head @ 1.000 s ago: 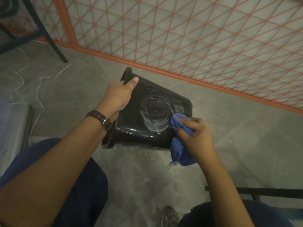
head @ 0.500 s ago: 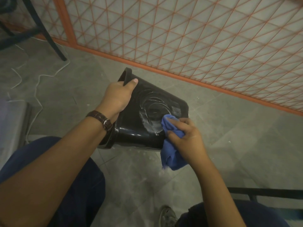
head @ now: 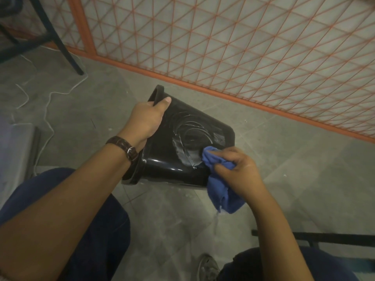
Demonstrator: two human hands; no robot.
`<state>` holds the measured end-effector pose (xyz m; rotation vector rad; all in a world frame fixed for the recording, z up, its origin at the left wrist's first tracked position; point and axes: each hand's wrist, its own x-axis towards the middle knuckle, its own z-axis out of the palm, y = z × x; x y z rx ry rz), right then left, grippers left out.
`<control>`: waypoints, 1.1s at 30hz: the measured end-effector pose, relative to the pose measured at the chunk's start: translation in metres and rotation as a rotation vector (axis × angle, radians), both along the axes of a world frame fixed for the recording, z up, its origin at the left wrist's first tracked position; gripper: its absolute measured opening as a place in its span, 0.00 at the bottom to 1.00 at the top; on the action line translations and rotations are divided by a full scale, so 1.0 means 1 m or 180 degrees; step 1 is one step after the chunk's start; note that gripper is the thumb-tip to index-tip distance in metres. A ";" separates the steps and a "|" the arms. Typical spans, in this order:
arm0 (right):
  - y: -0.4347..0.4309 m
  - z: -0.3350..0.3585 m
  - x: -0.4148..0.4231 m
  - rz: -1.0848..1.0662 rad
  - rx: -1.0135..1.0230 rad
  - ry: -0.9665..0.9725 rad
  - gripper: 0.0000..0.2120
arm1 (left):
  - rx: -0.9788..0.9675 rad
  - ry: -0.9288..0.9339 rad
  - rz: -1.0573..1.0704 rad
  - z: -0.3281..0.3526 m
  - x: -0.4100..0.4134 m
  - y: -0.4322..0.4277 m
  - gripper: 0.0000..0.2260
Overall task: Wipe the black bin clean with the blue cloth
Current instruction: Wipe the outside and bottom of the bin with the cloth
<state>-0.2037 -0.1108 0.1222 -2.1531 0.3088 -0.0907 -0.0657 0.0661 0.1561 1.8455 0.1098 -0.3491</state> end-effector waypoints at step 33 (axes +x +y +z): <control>0.024 -0.002 0.013 -0.0251 0.0107 -0.0138 0.15 | -0.0393 0.0152 0.0382 -0.008 -0.003 -0.010 0.17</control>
